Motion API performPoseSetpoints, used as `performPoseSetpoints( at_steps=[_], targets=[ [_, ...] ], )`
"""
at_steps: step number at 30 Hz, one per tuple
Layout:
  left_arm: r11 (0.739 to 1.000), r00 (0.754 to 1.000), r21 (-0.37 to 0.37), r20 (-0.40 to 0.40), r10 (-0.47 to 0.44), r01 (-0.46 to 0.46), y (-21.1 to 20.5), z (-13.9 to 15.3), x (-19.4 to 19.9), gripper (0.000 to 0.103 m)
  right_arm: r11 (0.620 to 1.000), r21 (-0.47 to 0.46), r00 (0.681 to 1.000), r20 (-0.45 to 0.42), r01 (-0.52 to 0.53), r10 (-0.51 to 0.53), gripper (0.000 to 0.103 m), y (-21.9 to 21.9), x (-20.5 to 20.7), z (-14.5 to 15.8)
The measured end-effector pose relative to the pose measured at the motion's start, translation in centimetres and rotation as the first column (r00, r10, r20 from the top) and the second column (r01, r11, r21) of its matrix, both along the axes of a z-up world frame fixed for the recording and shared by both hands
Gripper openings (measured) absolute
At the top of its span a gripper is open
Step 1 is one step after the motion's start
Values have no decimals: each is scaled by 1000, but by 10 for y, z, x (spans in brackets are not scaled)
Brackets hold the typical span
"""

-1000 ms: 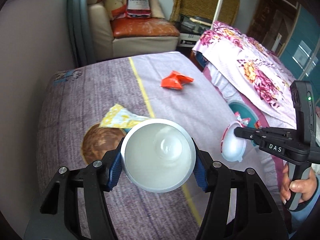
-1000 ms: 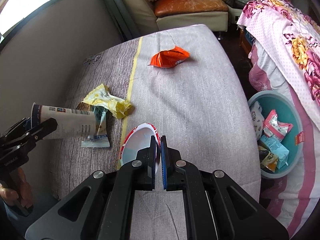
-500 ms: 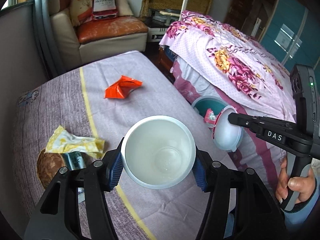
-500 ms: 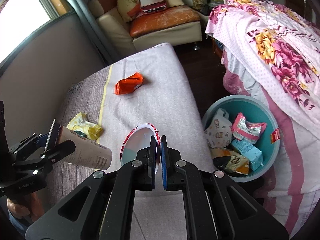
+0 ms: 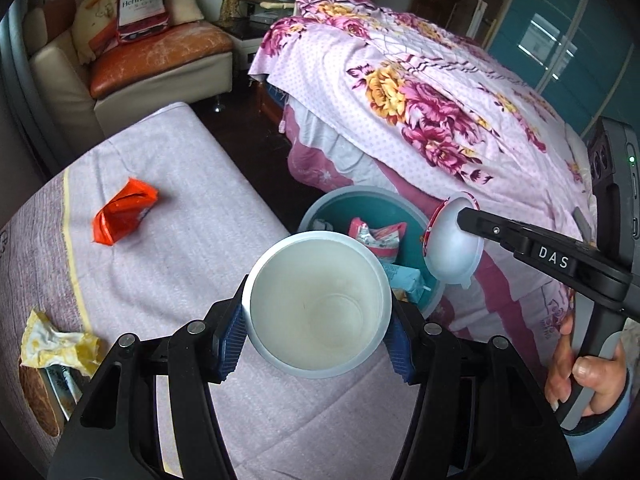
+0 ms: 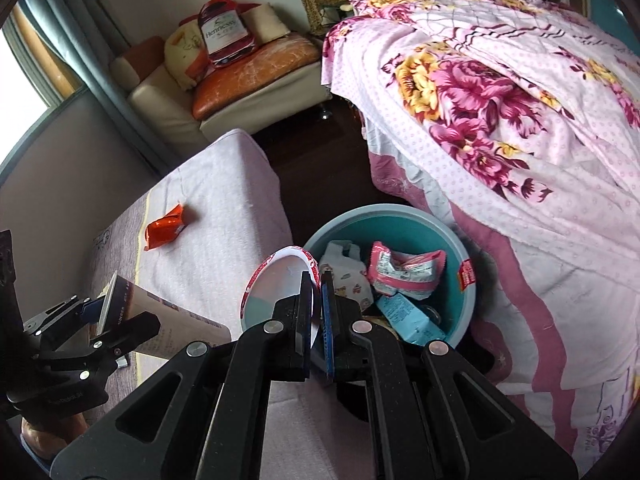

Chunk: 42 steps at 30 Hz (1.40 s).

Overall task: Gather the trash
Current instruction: 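Carry the paper cup and lid over the wastebasket with both tools, then open the left tool to drop the cup while the right tool releases the lid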

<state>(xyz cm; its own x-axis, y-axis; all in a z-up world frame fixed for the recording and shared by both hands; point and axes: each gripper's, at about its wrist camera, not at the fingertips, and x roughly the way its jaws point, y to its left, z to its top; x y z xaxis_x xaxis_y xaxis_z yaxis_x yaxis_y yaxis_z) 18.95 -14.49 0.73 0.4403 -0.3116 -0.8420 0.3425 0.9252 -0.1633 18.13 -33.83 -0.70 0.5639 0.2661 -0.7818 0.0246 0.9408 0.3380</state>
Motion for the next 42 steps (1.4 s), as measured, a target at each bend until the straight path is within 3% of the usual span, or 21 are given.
performPoseSetpoints(
  at_steps=[9,23,28,30,42],
  targets=[
    [1000,1000,10,-20,-6,6,-40,-19,33,60,998,2,998,-31,58,-58,5,-41,9,-16],
    [999,997,8,-73,-40,41,-74,-53,61,61,995,-28,993,-65,94,-95,5,-59,27,-29],
    [998,994,18,-91,-59,61,-78,-60,58,71,994,-33,991,-84,102,-105,5,-62,31,-35],
    [998,995,39,-84,-46,50,-75,-60,57,87,994,-34,991,-88,101,-104,5,-61,32,-37],
    [1000,997,-7,-80,11,-12,-36,-47,46,89,997,-32,992,-107,67,-70,8,-43,43,-43]
  ],
)
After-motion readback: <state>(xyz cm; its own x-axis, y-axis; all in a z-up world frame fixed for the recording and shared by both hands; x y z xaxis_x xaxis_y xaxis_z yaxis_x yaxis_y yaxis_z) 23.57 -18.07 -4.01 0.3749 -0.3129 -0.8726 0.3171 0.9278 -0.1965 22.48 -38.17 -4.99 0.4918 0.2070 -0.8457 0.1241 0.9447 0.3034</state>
